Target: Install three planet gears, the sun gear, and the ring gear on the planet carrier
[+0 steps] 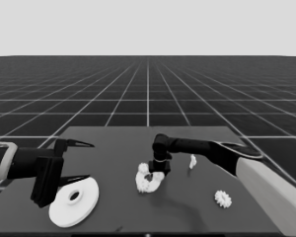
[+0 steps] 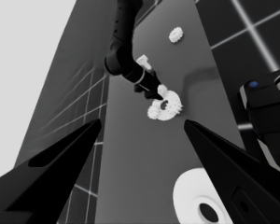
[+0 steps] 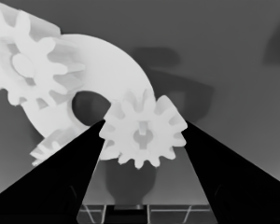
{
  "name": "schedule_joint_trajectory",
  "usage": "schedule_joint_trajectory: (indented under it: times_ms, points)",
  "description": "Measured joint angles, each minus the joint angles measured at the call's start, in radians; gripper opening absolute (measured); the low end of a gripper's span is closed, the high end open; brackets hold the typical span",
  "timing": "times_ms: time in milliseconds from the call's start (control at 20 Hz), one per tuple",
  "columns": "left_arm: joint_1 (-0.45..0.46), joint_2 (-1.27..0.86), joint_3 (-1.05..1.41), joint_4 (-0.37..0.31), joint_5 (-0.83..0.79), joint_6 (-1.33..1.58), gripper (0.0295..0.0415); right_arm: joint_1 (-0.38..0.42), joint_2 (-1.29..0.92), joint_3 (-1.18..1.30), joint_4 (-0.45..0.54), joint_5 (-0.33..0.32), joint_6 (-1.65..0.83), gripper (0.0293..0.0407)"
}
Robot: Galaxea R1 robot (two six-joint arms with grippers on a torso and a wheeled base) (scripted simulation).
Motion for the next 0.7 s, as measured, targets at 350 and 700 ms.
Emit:
schedule_joint_trajectory:
  times_ms: [350, 700]
  points:
    - [0.0, 0.0, 0.0, 0.0, 0.0, 0.0, 0.0385, -0.002, 0.001, -0.003, -0.002, 0.002, -0.002, 0.0384]
    - [0.0, 0.0, 0.0, 0.0, 0.0, 0.0, 0.0385, 0.282, -0.044, 0.163, 0.273, -0.088, 0.101, 0.0385]
